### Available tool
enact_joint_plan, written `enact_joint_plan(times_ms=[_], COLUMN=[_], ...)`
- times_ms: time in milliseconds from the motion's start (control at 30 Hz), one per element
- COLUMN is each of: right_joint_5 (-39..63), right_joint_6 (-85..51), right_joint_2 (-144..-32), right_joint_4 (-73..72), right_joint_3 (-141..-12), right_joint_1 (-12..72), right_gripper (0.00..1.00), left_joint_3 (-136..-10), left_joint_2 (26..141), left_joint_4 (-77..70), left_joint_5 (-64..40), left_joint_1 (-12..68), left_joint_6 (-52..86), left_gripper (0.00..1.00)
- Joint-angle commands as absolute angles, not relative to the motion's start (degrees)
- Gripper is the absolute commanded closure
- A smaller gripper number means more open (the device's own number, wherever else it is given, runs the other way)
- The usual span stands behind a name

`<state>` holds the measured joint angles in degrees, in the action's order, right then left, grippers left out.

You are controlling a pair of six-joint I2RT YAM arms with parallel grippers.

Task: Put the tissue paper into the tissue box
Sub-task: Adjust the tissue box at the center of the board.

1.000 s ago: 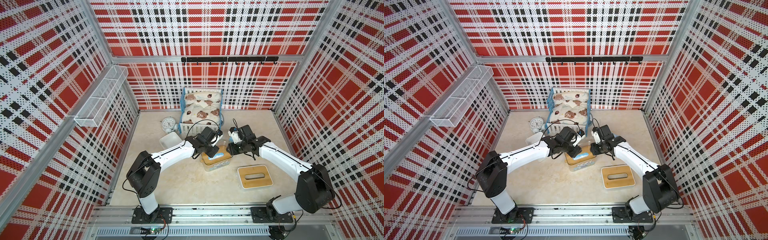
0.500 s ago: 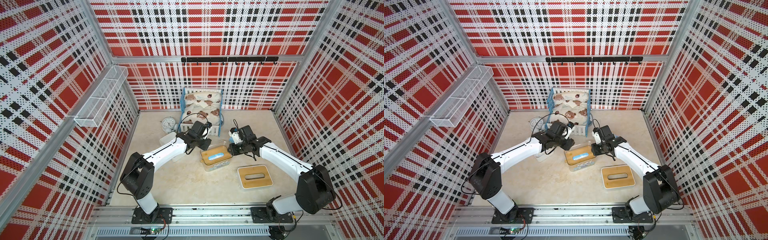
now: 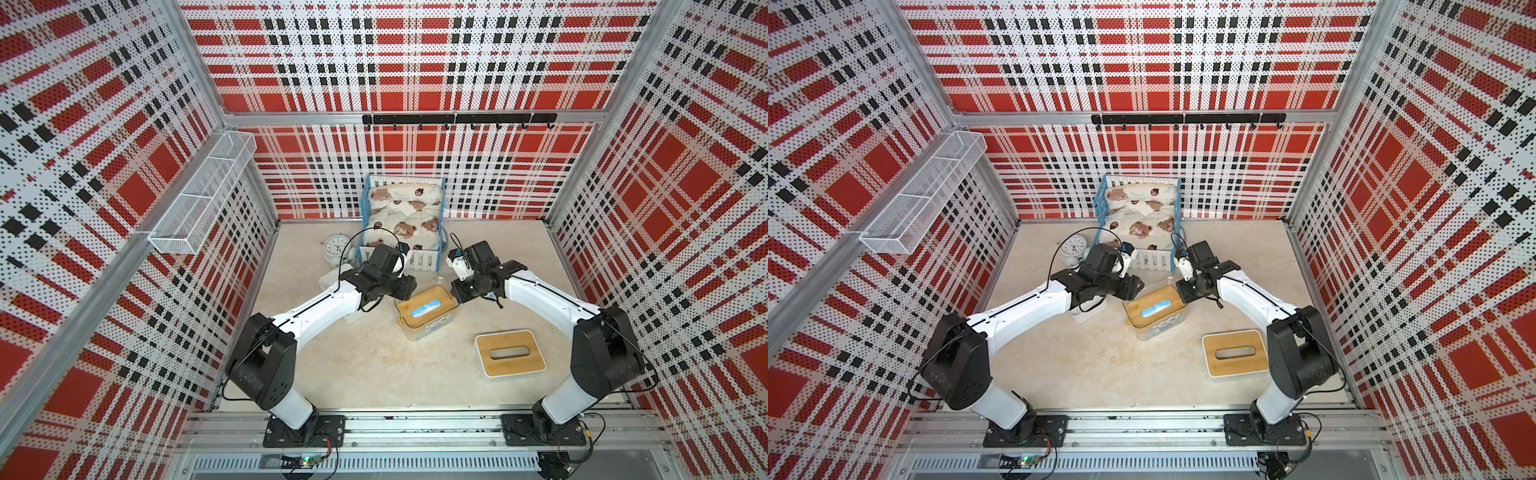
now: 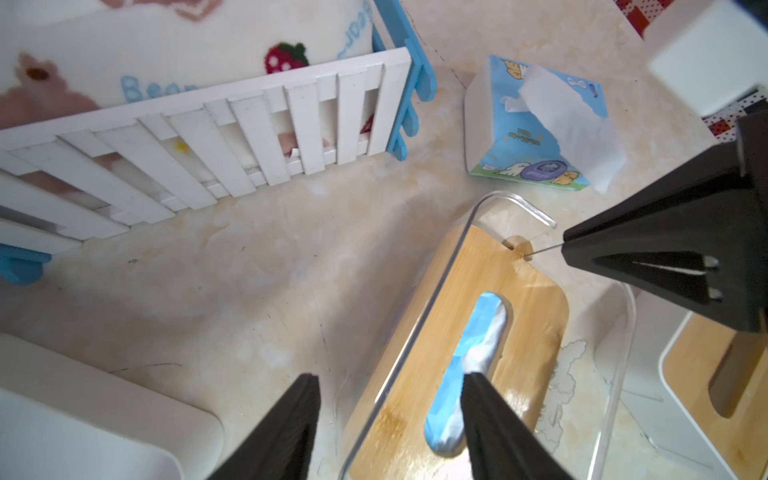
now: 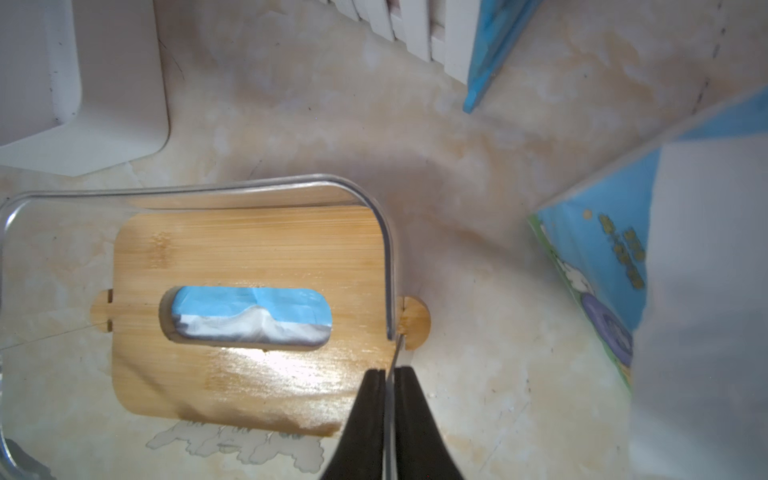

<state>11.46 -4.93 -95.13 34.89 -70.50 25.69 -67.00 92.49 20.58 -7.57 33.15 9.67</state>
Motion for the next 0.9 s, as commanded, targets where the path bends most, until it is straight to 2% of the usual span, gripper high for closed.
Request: enact_joint_plan(times_ms=[0,200,300,433,667,733,867], right_joint_5=[16.04,17.30,14.73,13.20,10.21,12.16,22.29], right_joint_6=[-0.49,-1.45,-4.66,-10.52,-20.39,-22.26,-25.10], right_joint_2=[-97.89,-101.41,-99.46,-93.32,-80.97,-78.56,-78.66], right_joint_4=[34.45,36.19,38.80,41.57,45.85,44.14,35.28], right_joint_3=[-75.48,-83.14,-83.00,-78.32,-66.37,-63.13,-57.60], right_joint_1=[25.66,25.69,25.58,24.55,22.92,22.35,22.24], right_gripper=[0.81,0.72,0.67,0.58,0.46,0.43,0.40], left_joint_3=[-66.71,-65.82,-63.99,-61.43,-58.15,-58.14,-59.37], left_joint_2=[95.54,98.33,97.49,96.08,93.76,93.03,94.37], left_joint_4=[19.26,18.86,17.54,16.07,15.44,14.72,12.77], left_joint_5=[-11.05,-13.60,-14.54,-15.20,-9.79,-9.26,-10.60], left_joint_1=[31.92,32.38,33.38,36.49,43.22,44.35,43.80], left_joint_6=[10.56,11.88,13.53,16.67,22.80,23.20,22.32], left_gripper=[0.39,0.41,0.42,0.42,0.40,0.37,0.31])
